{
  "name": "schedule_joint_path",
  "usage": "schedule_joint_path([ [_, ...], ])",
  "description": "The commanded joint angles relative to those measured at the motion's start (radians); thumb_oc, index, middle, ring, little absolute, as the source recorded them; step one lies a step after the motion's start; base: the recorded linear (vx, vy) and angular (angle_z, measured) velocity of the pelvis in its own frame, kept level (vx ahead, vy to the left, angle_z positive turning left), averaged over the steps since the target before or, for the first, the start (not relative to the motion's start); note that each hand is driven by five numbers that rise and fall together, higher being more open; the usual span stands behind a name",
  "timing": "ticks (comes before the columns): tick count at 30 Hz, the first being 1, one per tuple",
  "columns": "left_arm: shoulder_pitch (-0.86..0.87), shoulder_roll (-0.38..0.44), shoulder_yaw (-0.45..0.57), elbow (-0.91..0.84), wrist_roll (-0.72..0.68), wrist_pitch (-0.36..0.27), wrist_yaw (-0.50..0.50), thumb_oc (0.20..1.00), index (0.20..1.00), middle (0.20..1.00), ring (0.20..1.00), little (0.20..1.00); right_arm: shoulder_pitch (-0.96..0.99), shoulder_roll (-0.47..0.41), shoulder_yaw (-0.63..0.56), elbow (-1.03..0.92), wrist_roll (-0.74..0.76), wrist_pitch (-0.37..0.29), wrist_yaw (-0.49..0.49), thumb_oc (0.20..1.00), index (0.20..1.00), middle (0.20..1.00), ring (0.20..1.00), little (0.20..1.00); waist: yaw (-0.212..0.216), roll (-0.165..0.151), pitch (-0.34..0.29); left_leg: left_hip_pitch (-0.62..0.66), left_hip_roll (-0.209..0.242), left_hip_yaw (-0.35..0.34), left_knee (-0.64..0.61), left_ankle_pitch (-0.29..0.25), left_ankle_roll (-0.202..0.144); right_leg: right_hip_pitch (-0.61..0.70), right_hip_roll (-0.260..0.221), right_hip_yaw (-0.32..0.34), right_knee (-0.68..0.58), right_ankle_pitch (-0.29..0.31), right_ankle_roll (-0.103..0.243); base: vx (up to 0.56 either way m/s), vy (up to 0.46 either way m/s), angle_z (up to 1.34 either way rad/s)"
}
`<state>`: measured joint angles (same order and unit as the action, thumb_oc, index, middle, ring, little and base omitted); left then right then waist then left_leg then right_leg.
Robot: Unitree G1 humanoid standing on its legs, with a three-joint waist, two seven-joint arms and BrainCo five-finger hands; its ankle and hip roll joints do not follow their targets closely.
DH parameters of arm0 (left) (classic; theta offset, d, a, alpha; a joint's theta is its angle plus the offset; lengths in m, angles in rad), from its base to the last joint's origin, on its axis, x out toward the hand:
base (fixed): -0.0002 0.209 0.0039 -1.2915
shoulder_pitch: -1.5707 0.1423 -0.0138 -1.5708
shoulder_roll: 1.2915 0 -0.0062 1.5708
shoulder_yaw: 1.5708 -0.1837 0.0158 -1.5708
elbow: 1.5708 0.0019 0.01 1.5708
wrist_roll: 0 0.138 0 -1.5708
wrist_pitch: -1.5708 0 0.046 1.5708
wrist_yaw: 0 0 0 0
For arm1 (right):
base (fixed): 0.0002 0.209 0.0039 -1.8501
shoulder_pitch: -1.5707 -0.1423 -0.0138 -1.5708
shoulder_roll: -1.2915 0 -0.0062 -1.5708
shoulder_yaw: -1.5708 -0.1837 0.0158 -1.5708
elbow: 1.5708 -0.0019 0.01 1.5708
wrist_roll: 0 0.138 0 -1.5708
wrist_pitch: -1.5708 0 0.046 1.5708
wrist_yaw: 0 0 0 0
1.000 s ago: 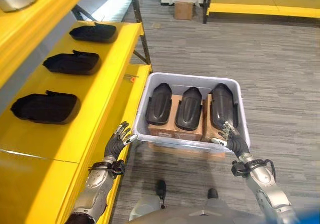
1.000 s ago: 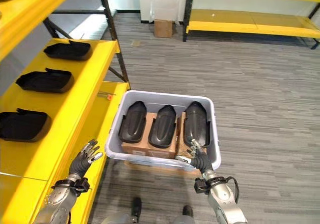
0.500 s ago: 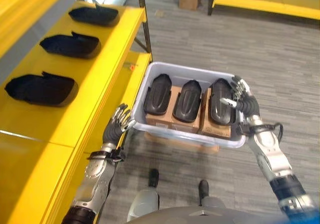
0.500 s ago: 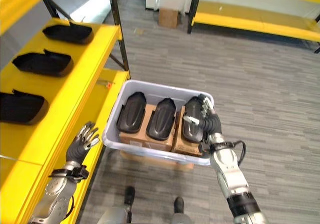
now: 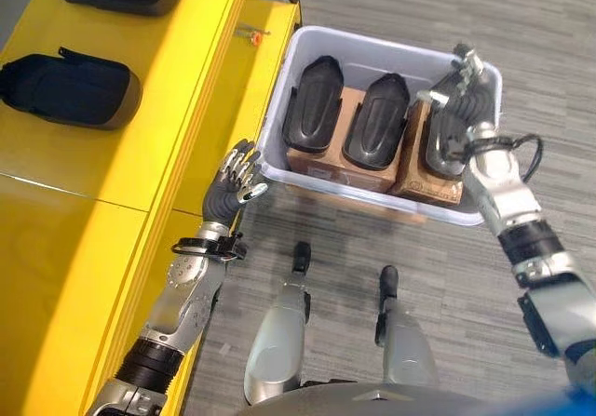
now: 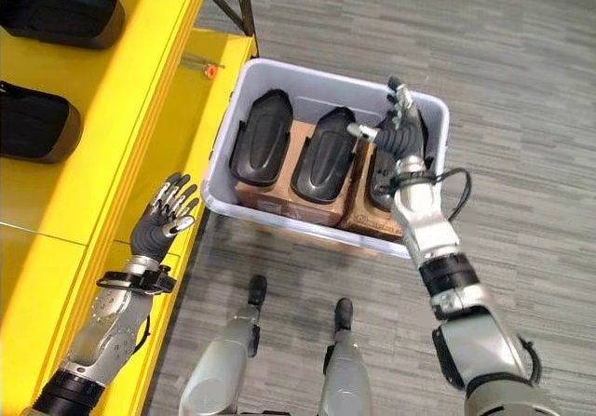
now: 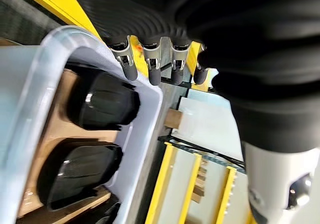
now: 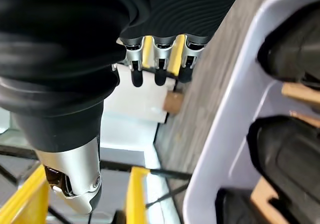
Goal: Move parts from the plastic box to the shelf.
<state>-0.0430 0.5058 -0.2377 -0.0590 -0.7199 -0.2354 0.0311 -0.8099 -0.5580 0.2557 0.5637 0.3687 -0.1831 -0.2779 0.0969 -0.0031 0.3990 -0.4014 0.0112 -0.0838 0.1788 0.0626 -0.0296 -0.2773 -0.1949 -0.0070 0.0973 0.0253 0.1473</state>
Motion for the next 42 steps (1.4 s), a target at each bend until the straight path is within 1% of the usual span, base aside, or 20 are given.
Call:
schedule_joint_path([
  [1,0.044,0.038,0.025,-0.122,-0.026,-0.066,-0.002,1.0,1.0,1.0,1.0,1.0,-0.013,-0.039,0.002,-0.027,-0.018,-0.041,-0.048,1.0,1.0,1.0,1.0,1.0,-0.003,-0.026,-0.06,-0.065,0.017,-0.025,0.105,-0.116,0.023,-0.015,-0.064,-0.004,0.043,-0.008,0.003,-0.05,0.024,-0.03],
  [4,0.043,0.04,0.016,-0.124,-0.032,-0.066,-0.004,1.0,1.0,1.0,1.0,1.0,-0.068,-0.062,0.012,0.04,-0.016,-0.034,-0.062,1.0,1.0,1.0,1.0,1.0,-0.001,-0.015,-0.046,-0.079,0.017,-0.024,0.11,-0.112,0.02,-0.034,-0.062,0.0,0.055,-0.013,-0.001,-0.03,0.013,-0.02],
  [12,0.043,0.051,0.011,-0.122,-0.048,-0.069,-0.005,1.0,1.0,1.0,1.0,1.0,-0.114,-0.082,0.017,0.124,0.011,-0.037,-0.071,1.0,1.0,1.0,1.0,1.0,-0.004,-0.002,-0.033,-0.092,0.015,-0.02,0.115,-0.107,0.017,-0.056,-0.055,0.009,0.066,-0.015,-0.006,-0.04,0.007,-0.04],
  [14,0.041,0.059,0.008,-0.122,-0.058,-0.071,-0.005,1.0,1.0,1.0,1.0,1.0,-0.128,-0.073,0.017,0.177,0.048,-0.038,-0.063,1.0,1.0,1.0,1.0,1.0,-0.008,0.002,-0.03,-0.094,0.015,-0.012,0.115,-0.105,0.016,-0.065,-0.055,0.019,0.063,-0.01,-0.007,-0.05,0.022,-0.05],
  [22,0.044,0.067,0.003,-0.117,-0.067,-0.072,-0.007,1.0,1.0,1.0,1.0,1.0,-0.137,-0.049,0.017,0.238,0.106,-0.042,-0.045,1.0,1.0,1.0,1.0,1.0,-0.01,0.007,-0.03,-0.103,0.015,-0.004,0.123,-0.107,0.017,-0.08,-0.055,0.028,0.068,-0.009,-0.009,-0.03,0.0,-0.05],
  [23,0.047,0.069,0.001,-0.116,-0.071,-0.071,-0.01,1.0,1.0,1.0,1.0,1.0,-0.14,-0.042,0.017,0.281,0.13,-0.04,-0.034,1.0,1.0,1.0,1.0,1.0,-0.009,0.01,-0.032,-0.107,0.015,-0.005,0.124,-0.107,0.017,-0.083,-0.053,0.029,0.071,-0.01,-0.011,0.0,0.0,0.0],
  [30,0.055,0.077,-0.003,-0.119,-0.088,-0.07,-0.018,1.0,1.0,1.0,1.0,1.0,-0.173,-0.017,0.036,0.388,0.205,-0.034,0.003,1.0,1.0,1.0,1.0,1.0,0.004,0.02,-0.021,-0.114,0.016,-0.007,0.123,-0.099,0.014,-0.091,-0.05,0.024,0.074,-0.012,-0.013,0.0,0.0,0.0],
  [32,0.054,0.078,-0.009,-0.119,-0.092,-0.069,-0.018,1.0,1.0,1.0,1.0,1.0,-0.191,-0.008,0.038,0.451,0.228,-0.027,0.014,1.0,1.0,1.0,1.0,1.0,0.012,0.027,-0.014,-0.118,0.013,-0.01,0.119,-0.094,0.013,-0.093,-0.05,0.018,0.076,-0.014,-0.014,0.0,0.0,0.0],
  [38,0.05,0.076,-0.012,-0.121,-0.091,-0.069,-0.017,1.0,1.0,1.0,1.0,1.0,-0.22,0.007,0.064,0.506,0.236,-0.012,0.031,1.0,1.0,1.0,1.0,1.0,0.023,0.036,0.0,-0.126,0.012,-0.013,0.116,-0.089,0.013,-0.104,-0.048,0.015,0.081,-0.014,-0.015,0.0,0.0,0.0],
  [42,0.046,0.075,-0.023,-0.125,-0.093,-0.07,-0.017,1.0,1.0,1.0,1.0,1.0,-0.247,0.014,0.067,0.581,0.244,-0.001,0.041,1.0,1.0,1.0,1.0,1.0,0.036,0.047,0.01,-0.134,0.008,-0.018,0.119,-0.088,0.014,-0.111,-0.048,0.011,0.086,-0.018,-0.016,0.0,-0.003,0.01],
])
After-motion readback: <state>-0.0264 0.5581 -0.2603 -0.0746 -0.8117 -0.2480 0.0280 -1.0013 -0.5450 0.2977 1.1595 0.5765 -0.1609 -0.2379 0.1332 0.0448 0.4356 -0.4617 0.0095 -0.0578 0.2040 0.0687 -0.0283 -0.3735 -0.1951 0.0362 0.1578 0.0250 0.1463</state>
